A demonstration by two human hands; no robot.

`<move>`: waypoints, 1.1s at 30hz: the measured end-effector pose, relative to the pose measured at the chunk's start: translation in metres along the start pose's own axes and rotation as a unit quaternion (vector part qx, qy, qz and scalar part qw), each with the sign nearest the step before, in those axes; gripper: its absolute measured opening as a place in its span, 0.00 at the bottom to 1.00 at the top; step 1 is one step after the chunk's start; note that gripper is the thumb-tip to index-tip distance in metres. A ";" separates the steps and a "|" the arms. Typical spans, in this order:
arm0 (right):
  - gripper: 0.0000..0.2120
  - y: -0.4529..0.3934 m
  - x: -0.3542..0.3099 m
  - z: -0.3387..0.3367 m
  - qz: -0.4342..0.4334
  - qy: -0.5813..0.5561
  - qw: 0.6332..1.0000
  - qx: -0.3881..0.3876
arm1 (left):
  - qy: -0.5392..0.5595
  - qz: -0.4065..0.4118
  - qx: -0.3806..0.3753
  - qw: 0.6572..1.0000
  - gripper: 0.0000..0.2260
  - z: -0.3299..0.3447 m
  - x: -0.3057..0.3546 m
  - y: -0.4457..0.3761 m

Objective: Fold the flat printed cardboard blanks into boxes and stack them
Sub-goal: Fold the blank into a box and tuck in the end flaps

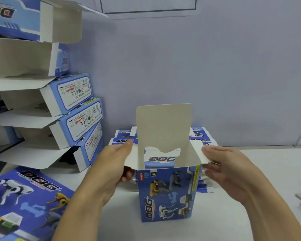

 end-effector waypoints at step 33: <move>0.17 -0.011 0.013 0.024 -0.018 -0.121 0.988 -0.090 | 0.159 -0.064 -0.062 0.983 0.15 0.003 -0.017 -0.001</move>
Point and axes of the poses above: each hand's wrist, its own y-axis away from the middle knuckle, its own z-axis out of the palm, x = y × z, the point moved 7 cm from there along -y, towards the middle knuckle, and after that the axes turned 13 degrees about y, right-handed, at the moved point
